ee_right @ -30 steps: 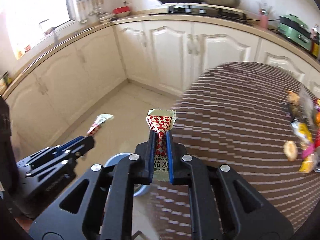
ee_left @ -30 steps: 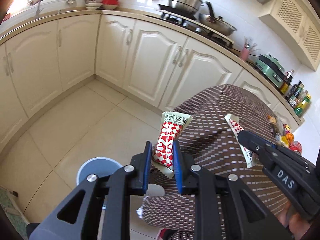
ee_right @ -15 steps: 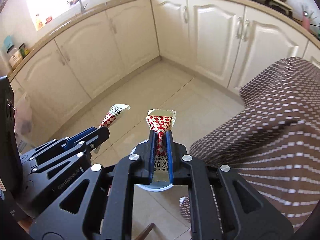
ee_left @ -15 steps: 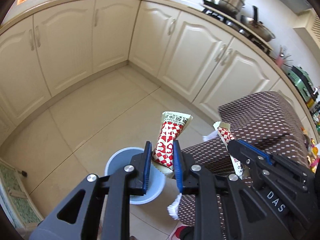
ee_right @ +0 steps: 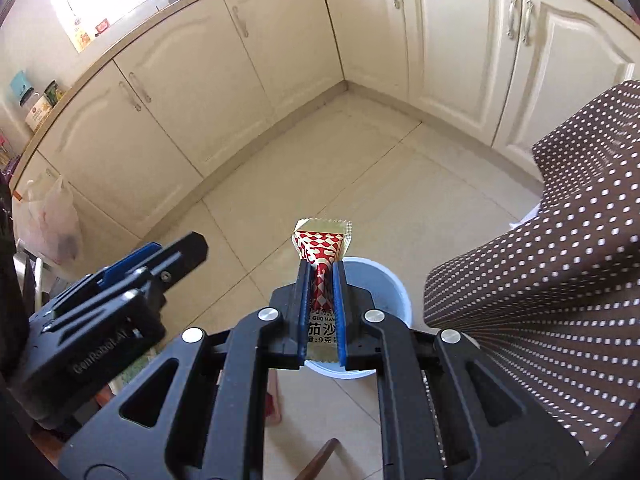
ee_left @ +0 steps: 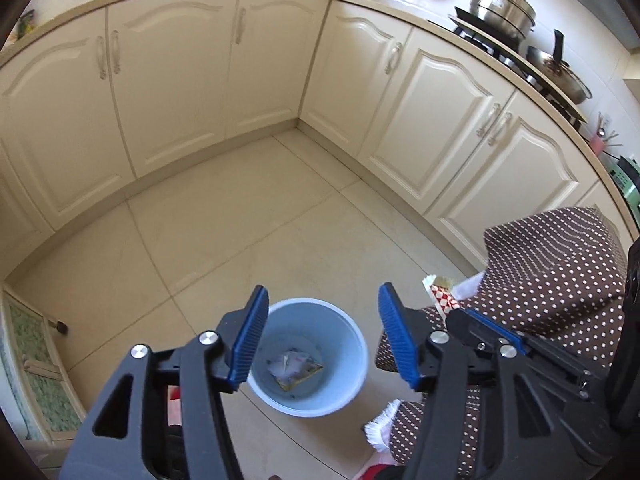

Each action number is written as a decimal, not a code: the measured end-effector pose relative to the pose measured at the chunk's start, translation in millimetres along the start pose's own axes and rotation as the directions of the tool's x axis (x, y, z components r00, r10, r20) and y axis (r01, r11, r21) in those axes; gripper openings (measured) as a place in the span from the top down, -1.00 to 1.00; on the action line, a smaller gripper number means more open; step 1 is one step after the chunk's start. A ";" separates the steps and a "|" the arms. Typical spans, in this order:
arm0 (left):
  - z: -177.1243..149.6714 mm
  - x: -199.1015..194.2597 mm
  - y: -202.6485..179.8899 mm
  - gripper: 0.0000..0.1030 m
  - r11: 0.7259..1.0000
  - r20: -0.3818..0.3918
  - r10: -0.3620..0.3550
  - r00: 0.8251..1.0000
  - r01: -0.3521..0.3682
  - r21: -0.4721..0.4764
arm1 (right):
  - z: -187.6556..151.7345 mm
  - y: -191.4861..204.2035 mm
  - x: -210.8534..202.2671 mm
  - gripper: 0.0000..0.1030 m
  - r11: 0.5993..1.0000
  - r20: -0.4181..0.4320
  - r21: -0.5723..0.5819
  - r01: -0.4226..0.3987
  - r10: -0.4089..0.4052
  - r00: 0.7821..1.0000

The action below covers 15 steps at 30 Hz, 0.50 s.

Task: Collect trash
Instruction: 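Open the left tool over the bin while the right tool releases its wrapper, then return both tools to the table and reach the left tool to the bread bun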

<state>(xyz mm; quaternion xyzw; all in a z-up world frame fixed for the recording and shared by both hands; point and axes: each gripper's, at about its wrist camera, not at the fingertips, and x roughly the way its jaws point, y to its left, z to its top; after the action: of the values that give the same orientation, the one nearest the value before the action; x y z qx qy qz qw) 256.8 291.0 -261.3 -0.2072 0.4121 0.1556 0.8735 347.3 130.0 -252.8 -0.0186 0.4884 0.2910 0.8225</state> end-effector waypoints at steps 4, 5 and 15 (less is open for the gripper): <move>0.5 -7.2 5.3 -0.11 0.999 0.020 0.039 0.999 -0.039 -0.008 | -2.6 4.9 0.7 0.77 1.000 0.008 -0.003 -0.018 0.018 1.000; -0.2 -9.1 6.5 -0.11 0.999 0.023 0.047 0.999 -0.047 -0.009 | -3.0 5.7 0.1 0.75 1.000 0.013 -0.004 -0.020 0.020 1.000; 2.8 -30.6 4.0 -0.12 0.997 0.062 0.071 0.996 -0.071 -0.004 | 2.2 11.8 -16.5 0.47 0.999 0.084 0.000 -0.038 0.038 0.996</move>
<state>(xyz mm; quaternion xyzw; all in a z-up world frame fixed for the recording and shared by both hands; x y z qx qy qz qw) 238.2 292.7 -236.7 -0.1883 0.3917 0.1931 0.8797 337.4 132.9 -235.2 0.0037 0.4539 0.3069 0.8365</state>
